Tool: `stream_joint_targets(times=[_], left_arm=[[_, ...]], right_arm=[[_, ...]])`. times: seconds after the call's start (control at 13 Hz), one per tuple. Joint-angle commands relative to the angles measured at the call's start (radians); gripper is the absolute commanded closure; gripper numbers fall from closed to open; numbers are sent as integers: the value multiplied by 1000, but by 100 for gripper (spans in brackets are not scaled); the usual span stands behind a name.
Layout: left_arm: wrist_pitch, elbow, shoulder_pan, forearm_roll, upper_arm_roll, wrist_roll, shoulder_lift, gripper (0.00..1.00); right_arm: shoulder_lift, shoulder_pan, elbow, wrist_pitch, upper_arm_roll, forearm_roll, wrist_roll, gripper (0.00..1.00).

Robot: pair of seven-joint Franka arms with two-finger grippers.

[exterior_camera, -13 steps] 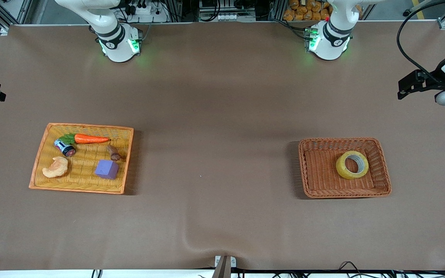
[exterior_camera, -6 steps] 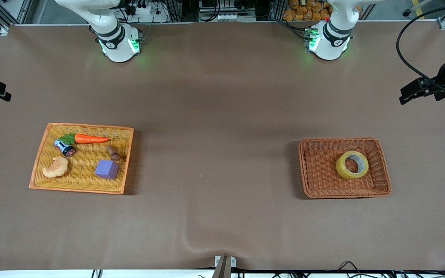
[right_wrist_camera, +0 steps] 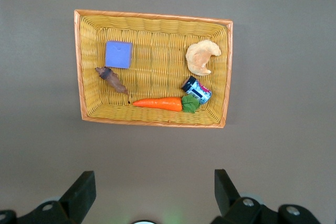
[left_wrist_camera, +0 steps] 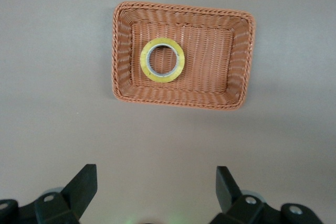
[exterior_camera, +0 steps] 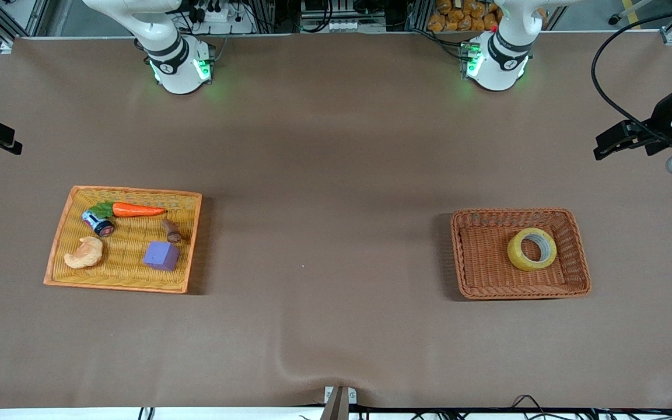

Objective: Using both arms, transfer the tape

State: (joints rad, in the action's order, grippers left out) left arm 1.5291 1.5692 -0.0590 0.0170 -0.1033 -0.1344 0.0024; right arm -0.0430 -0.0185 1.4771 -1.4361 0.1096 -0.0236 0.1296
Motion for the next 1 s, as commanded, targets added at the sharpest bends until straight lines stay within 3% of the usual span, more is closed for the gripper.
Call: stream_joint_targets(times=[0.0,0.15,0.38,0.92], left_arm=[[-15,-20,-15,14,1,33,-24,0],[-15,-67,-4,14,17,38,-16,0],[-50,-64,92,14,109,91,-24,0],[-67,-60,93,12,106,162,-25,0]], right_arm=[[2,-5,-6,3,-2,14,5,0],[2,-5,-4,2,-4,16,10,0],[2,-6,2,-1,-4,14,15,0],[3,-6,2,-3,-4,16,15,0]])
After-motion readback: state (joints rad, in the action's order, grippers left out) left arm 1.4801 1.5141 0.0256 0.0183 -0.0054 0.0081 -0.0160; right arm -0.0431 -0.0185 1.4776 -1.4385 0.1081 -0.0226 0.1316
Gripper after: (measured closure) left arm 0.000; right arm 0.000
